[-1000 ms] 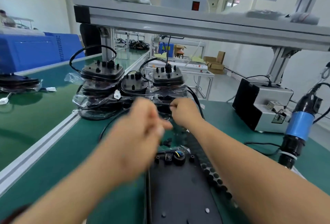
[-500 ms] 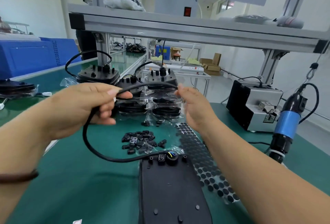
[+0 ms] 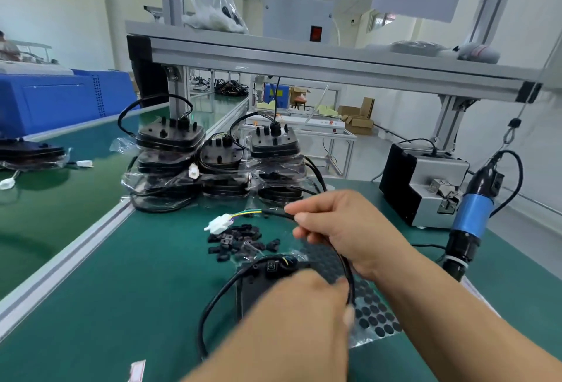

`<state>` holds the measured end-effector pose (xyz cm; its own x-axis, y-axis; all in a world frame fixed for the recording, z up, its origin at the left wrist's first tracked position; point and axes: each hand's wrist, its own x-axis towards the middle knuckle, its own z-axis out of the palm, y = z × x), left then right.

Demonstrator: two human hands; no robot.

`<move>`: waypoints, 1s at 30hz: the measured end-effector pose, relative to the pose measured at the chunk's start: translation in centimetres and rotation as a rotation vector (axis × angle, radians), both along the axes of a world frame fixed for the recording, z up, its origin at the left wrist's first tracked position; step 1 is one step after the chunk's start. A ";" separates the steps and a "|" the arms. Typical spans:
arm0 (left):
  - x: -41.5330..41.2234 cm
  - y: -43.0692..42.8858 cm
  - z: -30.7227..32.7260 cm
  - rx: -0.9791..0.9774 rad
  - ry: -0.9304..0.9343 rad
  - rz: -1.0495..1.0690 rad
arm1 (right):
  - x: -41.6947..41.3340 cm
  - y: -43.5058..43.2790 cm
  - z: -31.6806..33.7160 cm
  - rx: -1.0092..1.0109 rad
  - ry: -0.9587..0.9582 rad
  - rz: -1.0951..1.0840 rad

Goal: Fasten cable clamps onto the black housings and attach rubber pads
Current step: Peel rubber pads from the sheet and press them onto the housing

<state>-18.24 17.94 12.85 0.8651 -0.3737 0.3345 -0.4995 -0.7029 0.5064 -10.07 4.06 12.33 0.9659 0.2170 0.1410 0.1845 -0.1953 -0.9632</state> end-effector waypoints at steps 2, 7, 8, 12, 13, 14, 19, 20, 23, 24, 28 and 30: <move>1.5 1.8 0.8 0.080 -0.207 0.077 | -0.1 -0.8 -0.8 -0.016 -0.019 0.065; 7.7 5.1 -0.2 0.303 -0.094 0.070 | 0.3 -1.3 -2.8 -0.094 -0.004 0.115; 8.0 5.6 -0.8 0.327 0.005 0.057 | 0.3 -1.2 -3.1 -0.117 0.004 0.105; 7.9 7.1 -3.6 0.251 0.128 0.199 | 0.0 -0.9 -4.0 -0.224 -0.030 0.017; 7.6 7.3 -3.8 0.226 0.135 0.219 | -0.2 -0.7 -4.1 -0.243 -0.060 -0.012; 7.3 7.4 -4.0 0.200 0.147 0.219 | -0.4 -0.4 -4.3 -0.262 -0.092 -0.046; 5.1 6.9 -6.1 -0.250 0.286 0.327 | -2.2 0.3 -4.6 -0.484 -0.332 -0.288; 4.7 6.7 -6.6 -0.372 0.304 0.377 | -2.7 0.0 -4.5 -0.521 -0.345 -0.308; 4.0 5.9 -7.7 -0.560 0.323 0.468 | -4.9 -1.4 -4.8 -0.525 -0.292 -0.359; 3.7 5.5 -7.8 -0.634 0.345 0.496 | -5.8 -1.8 -5.3 -0.484 -0.263 -0.366; 2.4 4.3 -7.8 -0.921 0.480 0.566 | -8.2 -2.4 -7.3 -0.344 -0.131 -0.380; 1.4 3.6 -7.7 -1.092 0.563 0.565 | -8.6 -2.0 -7.8 -0.256 -0.073 -0.415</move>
